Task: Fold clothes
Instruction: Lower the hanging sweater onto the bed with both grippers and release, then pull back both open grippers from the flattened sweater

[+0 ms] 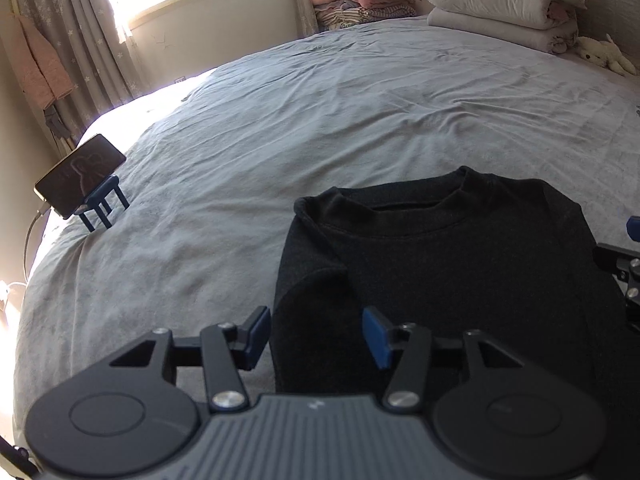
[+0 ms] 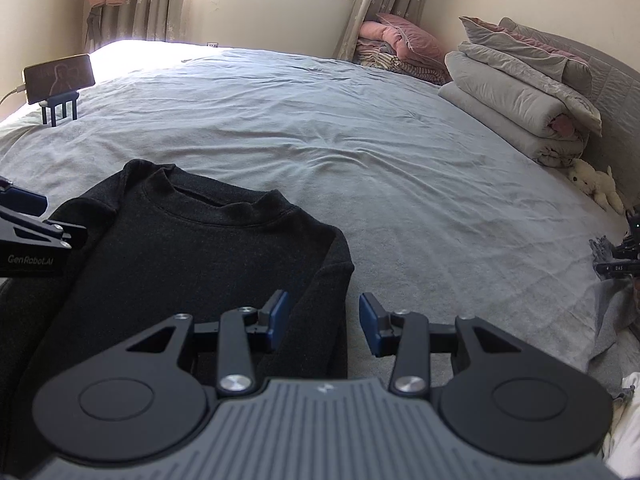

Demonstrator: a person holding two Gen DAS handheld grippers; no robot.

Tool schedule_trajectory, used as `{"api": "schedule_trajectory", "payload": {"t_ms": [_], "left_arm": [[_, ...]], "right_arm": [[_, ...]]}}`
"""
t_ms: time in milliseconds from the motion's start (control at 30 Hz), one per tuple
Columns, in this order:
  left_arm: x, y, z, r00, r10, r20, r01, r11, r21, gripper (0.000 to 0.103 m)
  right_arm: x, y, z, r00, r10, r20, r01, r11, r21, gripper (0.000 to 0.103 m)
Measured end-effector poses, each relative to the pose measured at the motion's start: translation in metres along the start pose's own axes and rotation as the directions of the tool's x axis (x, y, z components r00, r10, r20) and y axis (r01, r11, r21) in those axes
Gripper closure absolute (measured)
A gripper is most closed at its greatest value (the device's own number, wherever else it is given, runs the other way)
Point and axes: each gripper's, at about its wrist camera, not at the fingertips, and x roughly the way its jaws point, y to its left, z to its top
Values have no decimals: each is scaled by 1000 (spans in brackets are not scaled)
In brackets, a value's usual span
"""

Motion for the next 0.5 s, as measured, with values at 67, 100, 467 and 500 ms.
{"api": "schedule_trajectory", "payload": {"t_ms": [67, 100, 467, 500], "left_arm": [[-12, 1, -13, 1000, -18, -5, 18, 1000, -9, 51], [-17, 1, -20, 1000, -27, -8, 27, 1000, -13, 51], [-72, 6, -100, 993, -111, -37, 111, 994, -3, 50], [-77, 6, -106, 992, -119, -38, 119, 993, 1, 50]], "right_arm": [[-10, 2, -7, 1000, 13, -9, -13, 1000, 10, 60], [-15, 4, -12, 1000, 21, -16, -20, 1000, 13, 60], [-72, 23, -58, 989, 131, -68, -126, 990, 68, 59], [-77, 25, -61, 988, 141, -66, -137, 988, 69, 59]]}}
